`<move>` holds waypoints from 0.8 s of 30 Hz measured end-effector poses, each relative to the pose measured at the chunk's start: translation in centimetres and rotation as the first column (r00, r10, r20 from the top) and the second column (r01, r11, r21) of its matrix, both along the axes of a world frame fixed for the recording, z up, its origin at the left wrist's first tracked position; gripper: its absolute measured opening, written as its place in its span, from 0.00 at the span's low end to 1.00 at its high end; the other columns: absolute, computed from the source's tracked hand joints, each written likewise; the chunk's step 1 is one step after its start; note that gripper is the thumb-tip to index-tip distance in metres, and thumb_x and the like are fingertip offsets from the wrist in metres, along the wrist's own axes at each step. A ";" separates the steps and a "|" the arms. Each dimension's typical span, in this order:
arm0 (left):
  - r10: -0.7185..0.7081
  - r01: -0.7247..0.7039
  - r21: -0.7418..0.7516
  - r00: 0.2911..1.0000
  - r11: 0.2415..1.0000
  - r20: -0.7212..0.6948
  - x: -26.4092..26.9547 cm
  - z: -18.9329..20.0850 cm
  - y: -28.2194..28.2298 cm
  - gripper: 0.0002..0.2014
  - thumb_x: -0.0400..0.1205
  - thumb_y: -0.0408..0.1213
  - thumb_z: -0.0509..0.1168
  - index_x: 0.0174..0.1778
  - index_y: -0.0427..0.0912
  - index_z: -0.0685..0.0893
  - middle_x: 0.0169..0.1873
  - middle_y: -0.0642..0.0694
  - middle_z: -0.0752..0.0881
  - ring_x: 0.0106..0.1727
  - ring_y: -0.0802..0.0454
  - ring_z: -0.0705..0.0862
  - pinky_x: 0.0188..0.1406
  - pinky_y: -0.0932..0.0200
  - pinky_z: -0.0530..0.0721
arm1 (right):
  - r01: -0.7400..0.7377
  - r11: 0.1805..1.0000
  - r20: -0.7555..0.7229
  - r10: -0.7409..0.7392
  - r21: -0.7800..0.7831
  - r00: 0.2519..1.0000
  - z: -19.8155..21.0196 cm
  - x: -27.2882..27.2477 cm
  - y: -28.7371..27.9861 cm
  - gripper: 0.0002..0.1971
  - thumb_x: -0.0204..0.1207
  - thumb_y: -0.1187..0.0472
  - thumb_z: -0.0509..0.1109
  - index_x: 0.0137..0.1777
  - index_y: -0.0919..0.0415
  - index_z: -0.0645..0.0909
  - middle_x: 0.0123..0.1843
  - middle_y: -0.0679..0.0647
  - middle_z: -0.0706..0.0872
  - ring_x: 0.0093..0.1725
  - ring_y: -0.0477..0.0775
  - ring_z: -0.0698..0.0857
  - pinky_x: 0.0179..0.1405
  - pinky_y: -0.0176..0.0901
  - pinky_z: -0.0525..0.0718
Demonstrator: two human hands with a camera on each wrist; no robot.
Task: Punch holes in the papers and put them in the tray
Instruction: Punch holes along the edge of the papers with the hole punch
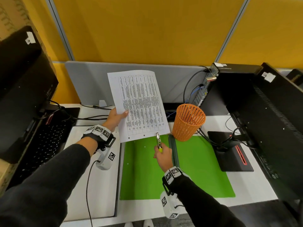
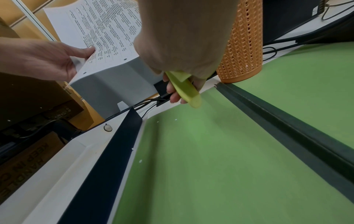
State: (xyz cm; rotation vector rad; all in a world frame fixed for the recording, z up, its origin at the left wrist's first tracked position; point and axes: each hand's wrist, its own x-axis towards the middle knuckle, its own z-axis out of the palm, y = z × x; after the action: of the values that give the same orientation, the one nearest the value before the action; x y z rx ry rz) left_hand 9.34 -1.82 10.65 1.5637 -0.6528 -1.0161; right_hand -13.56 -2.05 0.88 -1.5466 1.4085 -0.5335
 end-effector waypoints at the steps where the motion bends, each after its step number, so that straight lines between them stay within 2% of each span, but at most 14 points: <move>1: -0.003 0.003 0.005 1.000 1.000 0.000 0.0 -0.1 0.1 0.23 0.82 0.29 0.64 0.74 0.36 0.72 0.70 0.36 0.79 0.70 0.38 0.78 0.67 0.43 0.77 | 0.004 1.000 -0.013 -0.004 -0.003 1.000 -0.1 -0.1 -0.2 0.14 0.81 0.60 0.61 0.61 0.66 0.78 0.55 0.66 0.81 0.37 0.39 0.77 0.26 0.12 0.72; 3: -0.011 0.011 0.013 1.000 1.000 0.008 0.1 -0.3 0.3 0.22 0.82 0.30 0.64 0.73 0.35 0.72 0.70 0.36 0.79 0.69 0.38 0.79 0.67 0.42 0.77 | 0.013 1.000 -0.003 -0.013 -0.020 1.000 -0.4 -0.3 -0.4 0.14 0.82 0.61 0.60 0.61 0.69 0.78 0.56 0.70 0.82 0.31 0.38 0.73 0.23 0.12 0.70; 5: -0.025 0.024 0.023 1.000 0.999 0.016 0.4 -0.5 0.4 0.23 0.82 0.31 0.64 0.73 0.34 0.72 0.69 0.34 0.79 0.69 0.38 0.79 0.68 0.40 0.77 | 0.009 1.000 -0.003 -0.009 -0.027 1.000 -0.3 -0.4 -0.4 0.13 0.82 0.61 0.60 0.61 0.67 0.78 0.56 0.71 0.82 0.31 0.39 0.73 0.24 0.13 0.71; 7: -0.045 0.044 0.022 0.999 0.999 0.028 0.5 -0.8 0.6 0.22 0.82 0.31 0.64 0.73 0.33 0.73 0.69 0.34 0.80 0.68 0.37 0.80 0.69 0.37 0.76 | 0.002 1.000 -0.023 -0.003 -0.022 1.000 -0.1 -0.6 -0.4 0.13 0.82 0.61 0.60 0.63 0.64 0.77 0.59 0.67 0.78 0.38 0.43 0.75 0.35 0.14 0.73; 8: -0.049 0.048 0.022 0.998 0.999 0.032 0.6 -0.8 0.7 0.22 0.82 0.31 0.64 0.73 0.33 0.73 0.68 0.34 0.80 0.68 0.37 0.80 0.69 0.37 0.77 | 0.006 1.000 -0.027 -0.006 -0.012 1.000 0.1 -0.6 -0.4 0.13 0.82 0.61 0.60 0.63 0.63 0.77 0.61 0.65 0.76 0.42 0.47 0.77 0.45 0.22 0.78; 9: -0.051 0.050 0.023 0.998 0.998 0.034 0.6 -0.9 0.7 0.22 0.82 0.31 0.64 0.73 0.33 0.73 0.68 0.34 0.80 0.68 0.37 0.80 0.68 0.38 0.77 | 0.002 1.000 -0.039 -0.002 -0.017 0.999 0.1 -0.6 -0.4 0.13 0.82 0.60 0.60 0.63 0.62 0.77 0.62 0.64 0.74 0.46 0.51 0.76 0.53 0.37 0.82; 10: -0.052 0.051 0.023 0.998 0.998 0.034 0.7 -1.0 0.8 0.22 0.82 0.31 0.64 0.72 0.33 0.74 0.68 0.34 0.80 0.68 0.36 0.80 0.67 0.38 0.77 | -0.001 1.000 -0.043 0.001 -0.010 0.999 0.3 -0.6 -0.3 0.13 0.81 0.60 0.60 0.62 0.61 0.77 0.62 0.64 0.73 0.50 0.52 0.75 0.58 0.49 0.83; 12: -0.056 0.055 0.021 0.998 0.998 0.032 0.7 -1.0 0.8 0.22 0.82 0.31 0.64 0.73 0.33 0.74 0.68 0.34 0.80 0.69 0.36 0.80 0.67 0.39 0.78 | -0.002 1.000 -0.043 0.002 -0.004 0.999 0.3 -0.4 -0.2 0.12 0.81 0.60 0.60 0.61 0.61 0.78 0.61 0.63 0.73 0.52 0.54 0.74 0.60 0.58 0.83; 16: -0.057 0.056 0.025 0.998 0.998 0.038 0.8 -1.1 0.9 0.21 0.82 0.31 0.64 0.73 0.34 0.74 0.68 0.34 0.80 0.68 0.37 0.80 0.63 0.44 0.79 | -0.006 1.000 -0.051 0.005 -0.012 0.999 0.6 -0.3 0.2 0.11 0.81 0.58 0.61 0.60 0.59 0.78 0.55 0.58 0.71 0.57 0.59 0.78 0.59 0.61 0.83; 18: -0.052 0.052 0.025 0.998 0.998 0.033 0.8 -1.2 0.9 0.21 0.82 0.30 0.64 0.72 0.34 0.74 0.69 0.34 0.80 0.68 0.37 0.80 0.62 0.45 0.79 | -0.002 1.000 -0.055 0.001 -0.013 0.998 0.7 -0.3 0.3 0.11 0.81 0.58 0.61 0.58 0.59 0.79 0.52 0.55 0.70 0.57 0.61 0.79 0.59 0.61 0.83; 22: -0.044 0.043 0.038 0.999 0.998 0.023 0.9 -1.4 0.9 0.22 0.82 0.31 0.64 0.73 0.35 0.73 0.69 0.35 0.80 0.68 0.37 0.80 0.64 0.42 0.78 | 0.009 1.000 -0.040 -0.011 -0.028 0.999 1.3 -0.4 0.6 0.09 0.81 0.60 0.60 0.56 0.61 0.79 0.46 0.53 0.71 0.46 0.59 0.80 0.53 0.59 0.85; 24: -0.041 0.040 0.043 0.999 0.998 0.024 0.8 -1.5 0.9 0.22 0.82 0.31 0.64 0.73 0.34 0.73 0.69 0.35 0.80 0.69 0.36 0.79 0.65 0.41 0.78 | 0.017 0.999 -0.029 -0.019 -0.048 0.999 1.3 -0.4 0.6 0.08 0.81 0.61 0.60 0.53 0.62 0.80 0.42 0.53 0.72 0.40 0.57 0.80 0.46 0.53 0.86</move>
State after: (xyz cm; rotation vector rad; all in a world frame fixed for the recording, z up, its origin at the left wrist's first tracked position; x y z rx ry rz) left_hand 10.17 -0.92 9.12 1.6082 -0.6864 -1.0483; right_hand -13.91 -1.47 2.18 -1.5867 1.4423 -0.5609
